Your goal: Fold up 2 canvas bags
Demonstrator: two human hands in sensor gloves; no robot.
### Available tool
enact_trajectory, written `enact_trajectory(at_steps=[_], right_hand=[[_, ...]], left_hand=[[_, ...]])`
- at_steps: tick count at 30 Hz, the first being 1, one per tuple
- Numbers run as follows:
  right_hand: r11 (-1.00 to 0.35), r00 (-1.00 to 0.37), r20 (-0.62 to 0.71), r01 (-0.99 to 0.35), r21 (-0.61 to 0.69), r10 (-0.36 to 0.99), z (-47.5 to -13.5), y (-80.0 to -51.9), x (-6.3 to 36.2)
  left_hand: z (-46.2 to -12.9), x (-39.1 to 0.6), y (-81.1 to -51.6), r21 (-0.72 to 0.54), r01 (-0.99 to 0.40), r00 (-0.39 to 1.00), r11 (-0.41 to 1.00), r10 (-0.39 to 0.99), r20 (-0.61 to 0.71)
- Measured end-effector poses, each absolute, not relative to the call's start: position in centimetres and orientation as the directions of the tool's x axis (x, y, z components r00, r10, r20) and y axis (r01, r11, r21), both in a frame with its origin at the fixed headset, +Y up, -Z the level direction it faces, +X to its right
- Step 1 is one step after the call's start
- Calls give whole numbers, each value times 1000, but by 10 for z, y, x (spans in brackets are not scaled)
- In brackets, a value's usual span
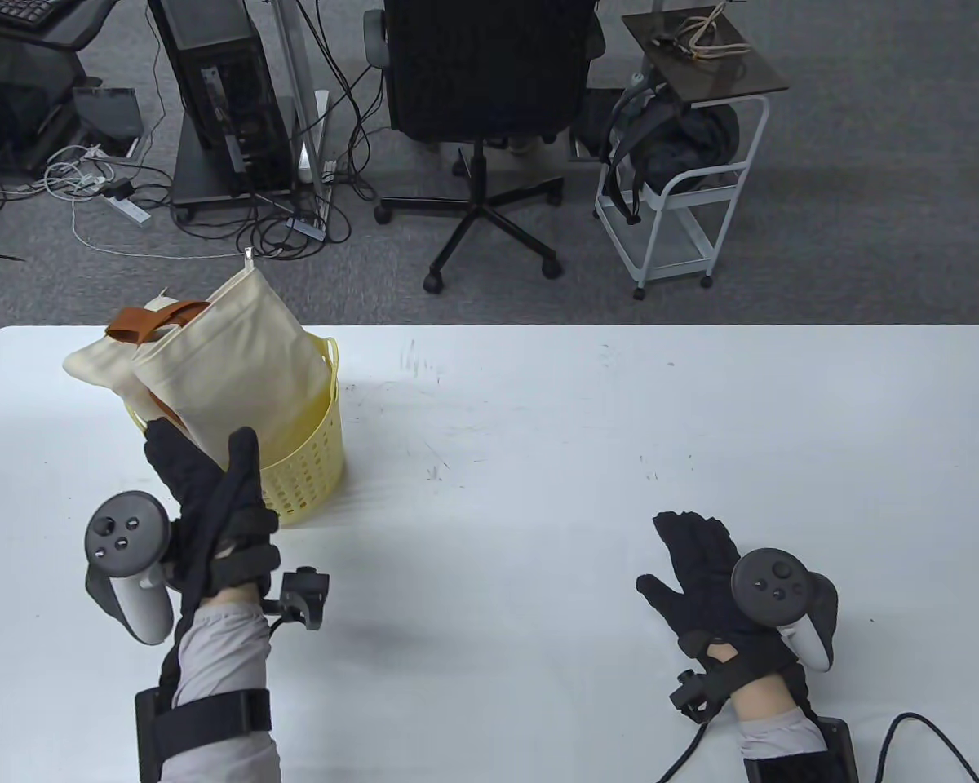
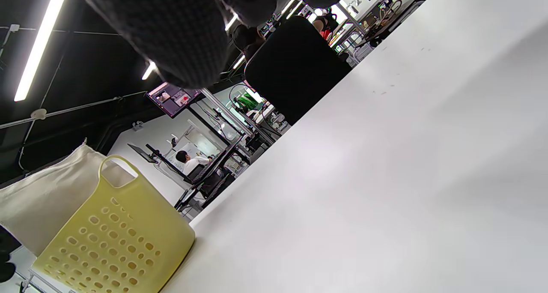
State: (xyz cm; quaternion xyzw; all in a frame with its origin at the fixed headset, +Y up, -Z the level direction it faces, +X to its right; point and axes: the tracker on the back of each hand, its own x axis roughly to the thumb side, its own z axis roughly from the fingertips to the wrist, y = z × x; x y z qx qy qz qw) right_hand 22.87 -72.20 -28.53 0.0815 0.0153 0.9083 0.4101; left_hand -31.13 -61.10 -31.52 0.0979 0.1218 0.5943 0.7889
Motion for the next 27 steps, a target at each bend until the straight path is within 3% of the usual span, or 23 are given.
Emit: enact_trajectory(at_steps=[4,9,18,23,27], right_hand=[[-651,-637,143,-751,105,758,-287,-720,228],[-638,-624,139,-763,102,769,-287,-719,230],[-640,-627,133,-762,97,767,-286,-719,231],[-620,-604,157,-779,93,782,-287,-712,229],[-565,-544,214,-824,49,811,-288,-687,228]], left_hand=[[-329,-328,-602,381,-822,360,423,905,-227],[-340,-329,-601,309,-795,444,522,848,-291],[-330,-311,-578,313,-840,449,443,892,-55],[-305,-302,-532,354,-837,485,418,866,123],[-277,-290,-484,343,-857,487,384,823,293]])
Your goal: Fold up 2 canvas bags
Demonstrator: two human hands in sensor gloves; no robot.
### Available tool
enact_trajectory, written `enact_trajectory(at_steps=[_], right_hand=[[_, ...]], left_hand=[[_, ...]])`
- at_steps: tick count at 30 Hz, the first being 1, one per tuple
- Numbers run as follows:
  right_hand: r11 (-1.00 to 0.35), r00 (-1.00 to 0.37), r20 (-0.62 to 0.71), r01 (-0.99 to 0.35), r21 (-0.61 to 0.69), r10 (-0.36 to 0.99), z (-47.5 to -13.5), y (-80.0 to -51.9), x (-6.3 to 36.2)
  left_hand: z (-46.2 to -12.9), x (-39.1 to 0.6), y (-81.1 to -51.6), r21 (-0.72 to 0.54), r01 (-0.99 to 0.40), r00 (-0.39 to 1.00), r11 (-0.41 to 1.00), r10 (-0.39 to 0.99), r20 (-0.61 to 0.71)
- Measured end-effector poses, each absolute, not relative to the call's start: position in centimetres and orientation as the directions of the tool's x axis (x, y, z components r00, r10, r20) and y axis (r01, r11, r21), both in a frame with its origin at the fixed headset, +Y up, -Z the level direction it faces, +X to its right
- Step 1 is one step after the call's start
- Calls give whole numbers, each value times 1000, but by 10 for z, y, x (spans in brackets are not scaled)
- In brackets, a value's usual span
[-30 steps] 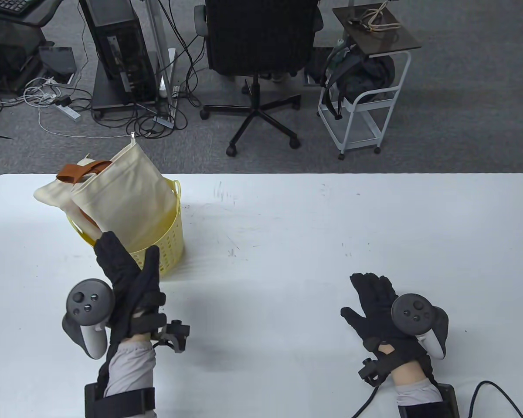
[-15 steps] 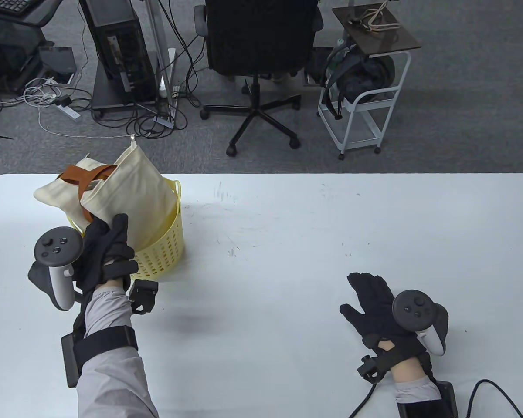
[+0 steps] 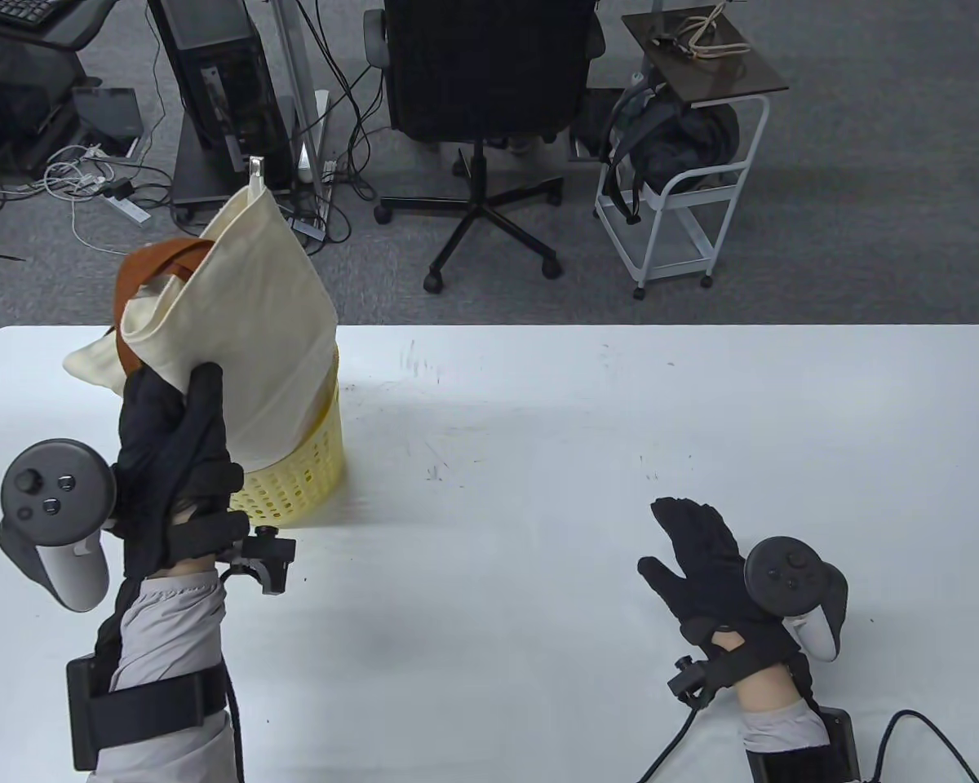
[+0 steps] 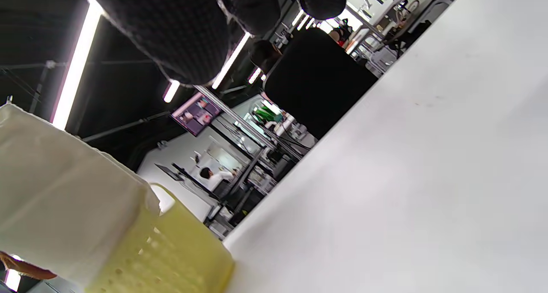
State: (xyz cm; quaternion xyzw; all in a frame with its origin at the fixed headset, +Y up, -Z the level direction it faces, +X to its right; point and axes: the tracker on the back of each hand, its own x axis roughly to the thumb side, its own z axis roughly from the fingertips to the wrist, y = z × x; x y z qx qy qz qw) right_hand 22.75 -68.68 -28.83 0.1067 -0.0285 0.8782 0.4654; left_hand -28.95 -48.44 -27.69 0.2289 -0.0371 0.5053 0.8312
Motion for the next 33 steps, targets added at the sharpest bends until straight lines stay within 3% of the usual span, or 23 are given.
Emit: enact_trajectory(at_steps=[5,9,12,16,21,26,30,33], right_hand=[[-470,-443,310,-882,16,841,-287,-654,221],[-365,-324,353,-929,55,878,-285,-653,212],[-242,-189,314,-961,137,930,-286,-669,207],[-53,7,208,-958,281,978,-289,-684,206],[-57,32,172,-870,489,985,-294,-692,198],[-36,47,158,-872,488,986,-297,-696,197],[-82,-12,169,-905,418,986,-297,-697,199],[-129,-64,172,-906,402,983,-297,-698,198]], left_hand=[[-250,-262,-445,300,-876,479,376,750,456],[-252,-235,-445,153,-931,362,332,775,518],[-267,-211,-465,-8,-961,234,278,825,515],[-293,-179,-514,-353,-911,70,213,924,376],[-318,-149,-580,-614,-789,-102,-4,987,124],[-339,-145,-626,-568,-816,-102,-110,994,-46],[-344,-146,-659,-426,-904,56,-44,974,-220],[-343,-138,-669,-383,-923,141,44,963,-228]])
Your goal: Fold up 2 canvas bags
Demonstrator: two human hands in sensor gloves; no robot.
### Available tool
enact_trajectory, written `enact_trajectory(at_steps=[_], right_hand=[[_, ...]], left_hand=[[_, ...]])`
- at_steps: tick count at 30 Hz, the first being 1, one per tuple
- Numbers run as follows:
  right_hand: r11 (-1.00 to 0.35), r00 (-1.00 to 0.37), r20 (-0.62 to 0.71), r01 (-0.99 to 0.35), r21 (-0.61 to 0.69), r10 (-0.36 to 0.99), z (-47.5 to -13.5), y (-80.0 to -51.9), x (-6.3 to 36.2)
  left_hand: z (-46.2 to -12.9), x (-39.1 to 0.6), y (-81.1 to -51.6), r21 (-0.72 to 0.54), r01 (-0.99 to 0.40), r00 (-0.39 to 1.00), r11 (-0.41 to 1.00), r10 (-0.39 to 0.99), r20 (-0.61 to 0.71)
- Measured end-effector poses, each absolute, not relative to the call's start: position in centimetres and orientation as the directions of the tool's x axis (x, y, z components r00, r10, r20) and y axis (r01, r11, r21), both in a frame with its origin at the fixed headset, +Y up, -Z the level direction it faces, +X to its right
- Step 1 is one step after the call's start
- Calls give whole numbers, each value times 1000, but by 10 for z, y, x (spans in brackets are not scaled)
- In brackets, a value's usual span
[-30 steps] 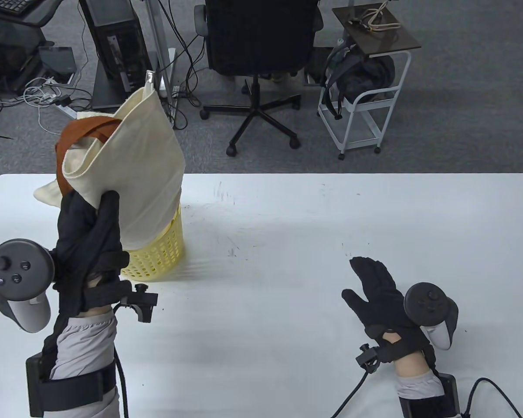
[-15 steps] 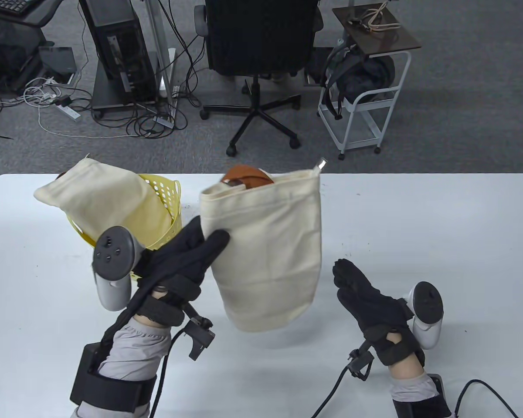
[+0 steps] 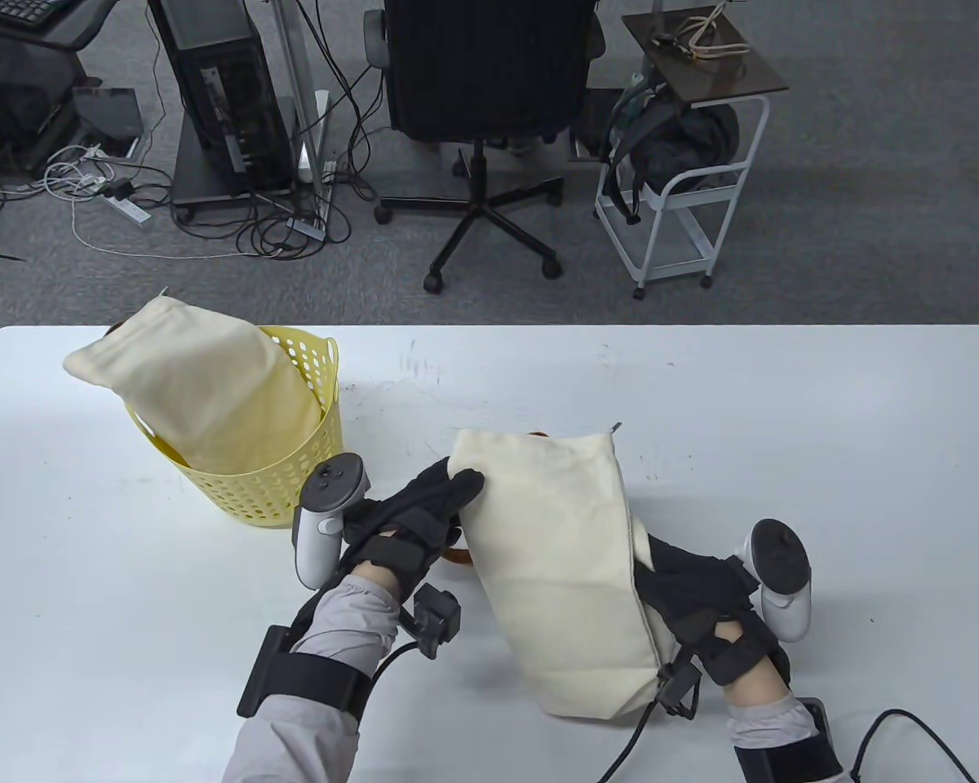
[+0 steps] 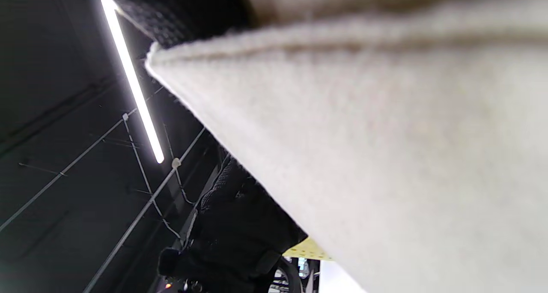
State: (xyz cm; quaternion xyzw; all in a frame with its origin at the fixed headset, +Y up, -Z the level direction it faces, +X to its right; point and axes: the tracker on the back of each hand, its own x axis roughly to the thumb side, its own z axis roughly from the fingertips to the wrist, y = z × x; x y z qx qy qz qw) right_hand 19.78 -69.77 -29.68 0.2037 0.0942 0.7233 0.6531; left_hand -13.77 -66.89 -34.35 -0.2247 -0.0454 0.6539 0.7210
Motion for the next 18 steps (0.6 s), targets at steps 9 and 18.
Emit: enact_trajectory(at_steps=[9,18], right_hand=[[-192,-139,178,-925,328,974,-295,-700,194],[-169,-147,87,-919,355,985,-297,-707,203]], left_hand=[[-325,-65,-660,-704,-686,304,186,952,-44],[-328,-54,-672,-585,-722,468,370,883,-18]])
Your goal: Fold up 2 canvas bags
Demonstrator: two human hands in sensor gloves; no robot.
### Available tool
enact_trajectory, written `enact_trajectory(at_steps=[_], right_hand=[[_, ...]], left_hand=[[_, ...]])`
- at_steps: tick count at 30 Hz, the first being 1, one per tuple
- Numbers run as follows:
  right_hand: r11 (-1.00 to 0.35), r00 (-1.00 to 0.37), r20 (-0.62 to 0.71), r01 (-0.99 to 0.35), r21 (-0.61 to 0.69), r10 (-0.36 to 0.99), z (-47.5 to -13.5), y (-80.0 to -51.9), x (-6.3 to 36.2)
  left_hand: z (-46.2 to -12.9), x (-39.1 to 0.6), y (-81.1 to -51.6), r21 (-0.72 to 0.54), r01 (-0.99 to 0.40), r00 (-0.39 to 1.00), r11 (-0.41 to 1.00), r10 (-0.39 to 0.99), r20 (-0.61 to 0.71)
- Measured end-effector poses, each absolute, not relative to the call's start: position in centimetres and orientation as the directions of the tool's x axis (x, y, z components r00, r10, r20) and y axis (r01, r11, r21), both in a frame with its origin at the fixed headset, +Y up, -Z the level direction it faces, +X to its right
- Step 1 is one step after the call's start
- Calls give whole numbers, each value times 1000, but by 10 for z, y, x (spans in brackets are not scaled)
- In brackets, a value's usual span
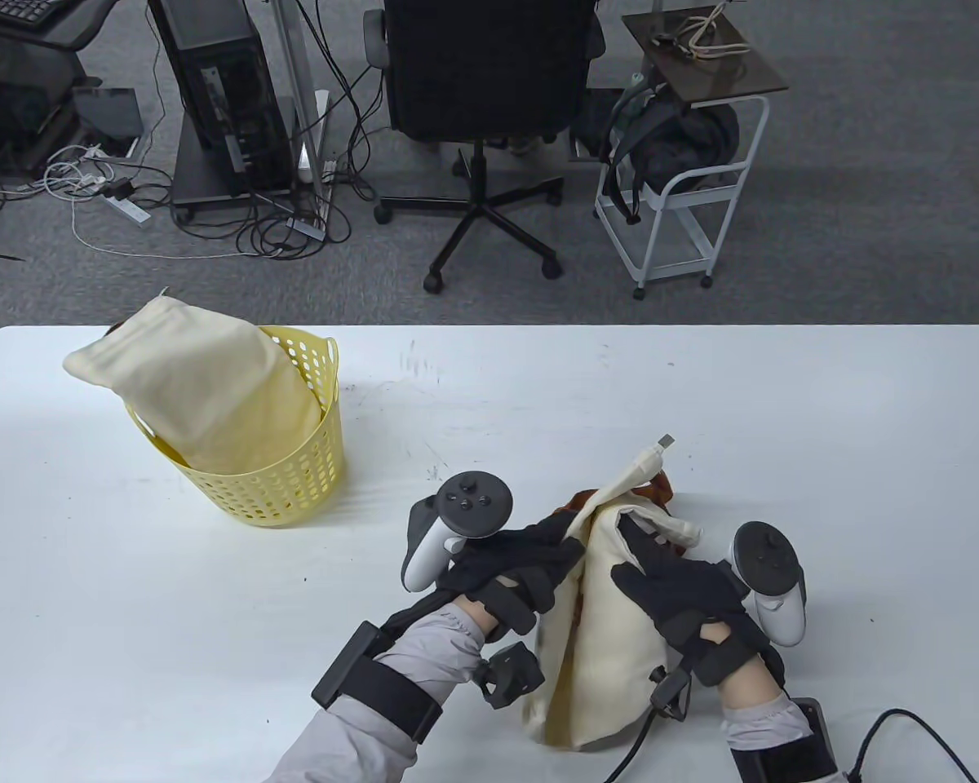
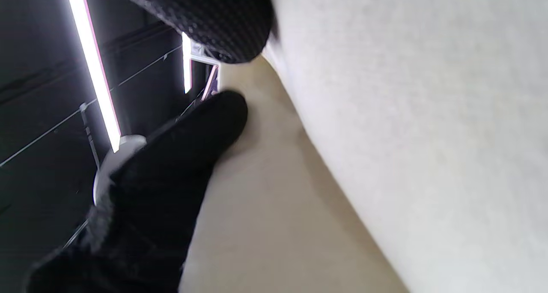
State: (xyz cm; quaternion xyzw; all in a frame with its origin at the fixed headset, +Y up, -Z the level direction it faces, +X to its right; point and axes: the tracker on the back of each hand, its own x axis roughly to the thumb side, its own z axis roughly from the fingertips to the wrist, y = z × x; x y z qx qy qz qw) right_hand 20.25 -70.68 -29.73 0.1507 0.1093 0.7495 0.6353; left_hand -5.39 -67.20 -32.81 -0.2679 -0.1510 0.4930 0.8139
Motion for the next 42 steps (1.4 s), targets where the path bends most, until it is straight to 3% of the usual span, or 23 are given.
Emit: enact_trajectory(at_steps=[3,6,12,14,20,22,26,30,37,42], right_hand=[[-80,-66,59,-959,272,996,-301,-708,223],[-73,-55,100,-982,177,993,-304,-707,242],[-24,-37,172,-997,-77,984,-301,-708,263],[-61,-79,166,-992,-109,983,-300,-709,261],[-265,-270,40,-960,-88,962,-302,-715,253],[-371,-370,-93,-929,16,924,-304,-721,251],[-455,-494,-237,-868,201,837,-306,-734,251],[-420,-468,-273,-881,217,841,-307,-738,255],[-366,-392,-291,-920,141,873,-306,-736,269],[-318,-348,-313,-937,143,884,-306,-740,276]], left_hand=[[-338,-81,-679,-515,-843,261,154,955,-141],[-346,-108,-682,-458,-887,39,-59,979,-202],[-351,-147,-699,-374,-812,-374,-448,892,-256],[-350,-150,-710,-351,-797,-420,-492,868,-264],[-345,-153,-753,-269,-860,-345,-434,882,-321],[-340,-155,-769,-209,-905,-259,-370,870,-419],[-335,-165,-784,-199,-945,-142,-260,874,-464],[-333,-183,-778,-208,-950,-114,-233,879,-464],[-327,-215,-749,-193,-971,198,142,929,-313],[-320,-214,-738,-188,-938,324,290,928,-185]])
